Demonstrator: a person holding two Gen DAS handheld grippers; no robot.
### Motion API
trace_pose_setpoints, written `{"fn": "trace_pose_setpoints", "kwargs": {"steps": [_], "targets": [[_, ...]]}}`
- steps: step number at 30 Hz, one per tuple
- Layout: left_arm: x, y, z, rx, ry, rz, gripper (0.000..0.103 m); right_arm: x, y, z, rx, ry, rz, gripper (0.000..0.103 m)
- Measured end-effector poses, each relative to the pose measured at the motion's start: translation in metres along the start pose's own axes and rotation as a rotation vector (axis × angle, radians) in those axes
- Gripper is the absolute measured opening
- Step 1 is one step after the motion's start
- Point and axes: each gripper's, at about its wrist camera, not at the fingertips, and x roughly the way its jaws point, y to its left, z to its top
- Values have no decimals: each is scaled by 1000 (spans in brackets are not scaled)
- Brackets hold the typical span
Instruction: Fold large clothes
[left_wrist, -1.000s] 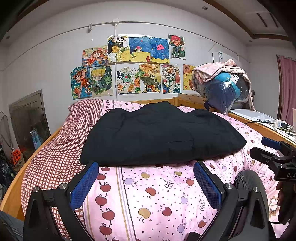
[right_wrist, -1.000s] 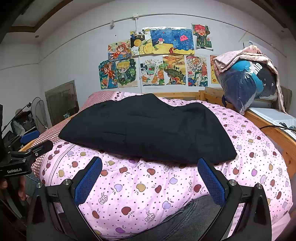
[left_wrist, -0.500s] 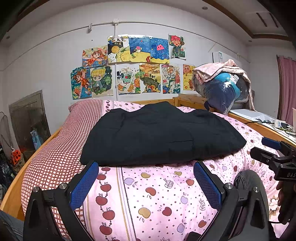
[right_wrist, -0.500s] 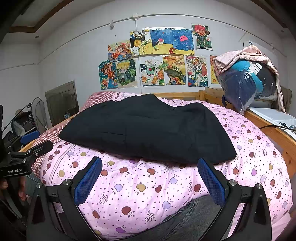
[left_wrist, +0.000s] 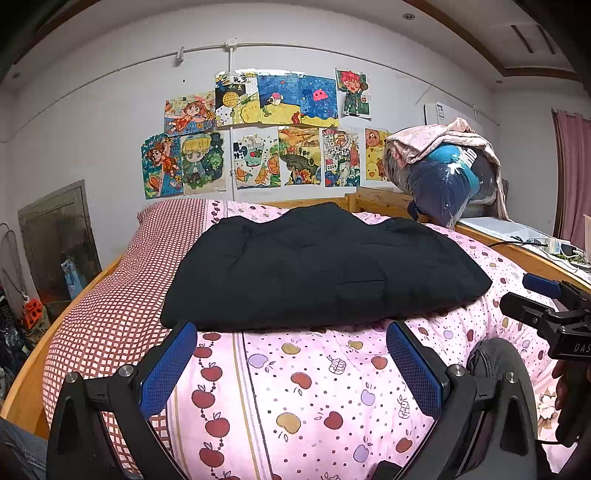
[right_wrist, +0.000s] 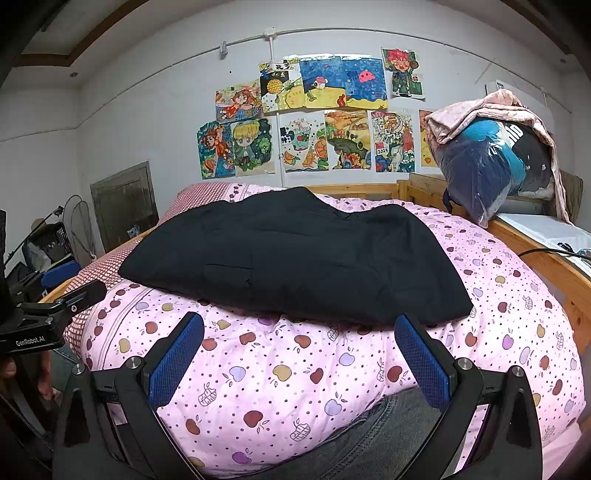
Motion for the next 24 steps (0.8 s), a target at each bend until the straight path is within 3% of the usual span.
{"fn": "trace_pose_setpoints", "kwargs": {"steps": [12,24], "targets": [[0,1,-5,-11,18,-37,103,0,0,0,1,0,1,101],[-4,8,-2,-14,2,-26,103,0,1,-1,1,-1,1,101]]}}
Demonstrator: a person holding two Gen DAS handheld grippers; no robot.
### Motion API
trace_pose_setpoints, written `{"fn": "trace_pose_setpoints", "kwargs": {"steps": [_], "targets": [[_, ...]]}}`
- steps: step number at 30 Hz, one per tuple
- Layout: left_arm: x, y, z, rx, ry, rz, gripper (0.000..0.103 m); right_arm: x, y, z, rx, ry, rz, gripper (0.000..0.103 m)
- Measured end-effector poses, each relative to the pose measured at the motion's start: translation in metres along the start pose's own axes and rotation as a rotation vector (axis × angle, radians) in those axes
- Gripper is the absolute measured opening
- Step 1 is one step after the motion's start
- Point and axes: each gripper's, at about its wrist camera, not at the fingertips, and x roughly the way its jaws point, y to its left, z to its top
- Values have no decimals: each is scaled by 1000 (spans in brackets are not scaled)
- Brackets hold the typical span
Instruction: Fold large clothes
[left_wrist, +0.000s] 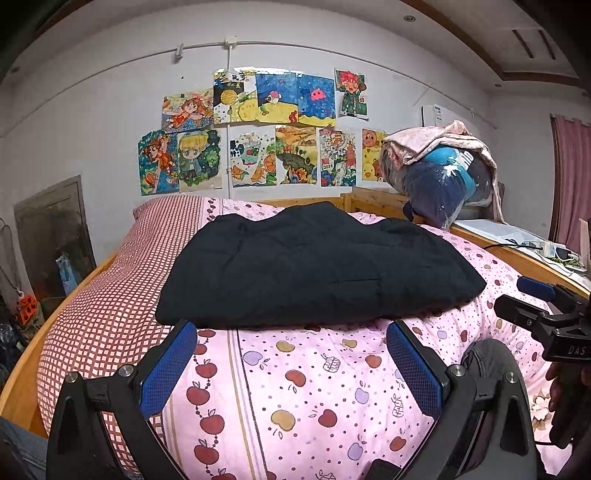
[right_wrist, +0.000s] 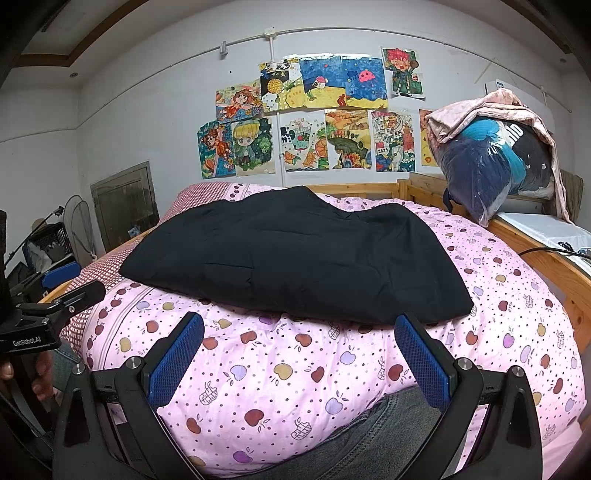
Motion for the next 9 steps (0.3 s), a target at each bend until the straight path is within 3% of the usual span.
{"fn": "trace_pose_setpoints", "kwargs": {"steps": [9], "targets": [[0,4,2,-11,1,8,103,-1,1,0,2,0,-1,101]]}}
